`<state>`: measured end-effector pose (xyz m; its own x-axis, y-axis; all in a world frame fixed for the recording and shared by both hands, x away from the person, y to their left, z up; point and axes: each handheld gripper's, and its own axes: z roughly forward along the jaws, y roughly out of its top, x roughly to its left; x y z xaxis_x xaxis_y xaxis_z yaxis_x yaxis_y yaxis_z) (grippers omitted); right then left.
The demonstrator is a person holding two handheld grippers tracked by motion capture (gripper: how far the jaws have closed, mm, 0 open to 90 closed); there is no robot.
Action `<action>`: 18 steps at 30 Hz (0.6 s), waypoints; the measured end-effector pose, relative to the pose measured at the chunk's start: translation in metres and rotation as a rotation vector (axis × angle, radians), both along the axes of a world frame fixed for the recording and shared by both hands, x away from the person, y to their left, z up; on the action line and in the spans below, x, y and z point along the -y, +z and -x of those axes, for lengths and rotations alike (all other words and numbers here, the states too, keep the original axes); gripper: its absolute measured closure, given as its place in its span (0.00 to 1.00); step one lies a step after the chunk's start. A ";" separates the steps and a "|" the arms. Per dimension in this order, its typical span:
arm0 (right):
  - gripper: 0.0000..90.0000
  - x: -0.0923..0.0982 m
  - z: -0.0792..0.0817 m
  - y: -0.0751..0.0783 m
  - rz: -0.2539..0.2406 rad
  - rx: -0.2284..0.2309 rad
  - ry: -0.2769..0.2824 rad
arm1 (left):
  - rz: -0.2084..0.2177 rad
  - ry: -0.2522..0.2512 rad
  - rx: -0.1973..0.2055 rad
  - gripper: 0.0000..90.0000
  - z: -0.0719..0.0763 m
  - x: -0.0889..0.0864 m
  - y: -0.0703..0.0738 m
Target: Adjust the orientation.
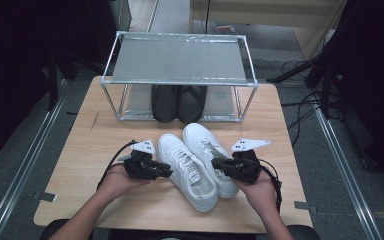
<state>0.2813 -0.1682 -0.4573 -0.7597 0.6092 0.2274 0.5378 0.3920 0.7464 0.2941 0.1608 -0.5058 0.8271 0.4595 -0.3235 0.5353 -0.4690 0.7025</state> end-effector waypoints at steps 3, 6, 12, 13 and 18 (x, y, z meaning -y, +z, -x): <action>0.85 -0.001 0.003 0.001 -0.005 0.013 -0.009 | 0.012 0.017 -0.001 0.76 -0.001 -0.005 0.002; 0.75 -0.003 0.005 0.001 -0.011 0.021 -0.019 | 0.020 0.037 0.005 0.74 -0.002 -0.009 0.003; 0.57 -0.005 0.007 -0.005 -0.041 0.062 -0.036 | 0.018 0.072 0.004 0.67 -0.004 -0.018 0.007; 0.55 -0.007 0.007 -0.006 -0.046 0.063 -0.039 | 0.018 0.079 0.009 0.66 -0.005 -0.020 0.007; 0.47 -0.020 0.008 -0.013 -0.014 0.050 -0.040 | 0.028 0.101 0.010 0.63 -0.006 -0.026 0.008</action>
<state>0.2732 -0.1482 -0.4698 -0.7456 0.6363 0.1982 0.5146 0.3606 0.7780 0.3003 0.1864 -0.4975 0.7804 0.5315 -0.3293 0.5717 -0.3934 0.7200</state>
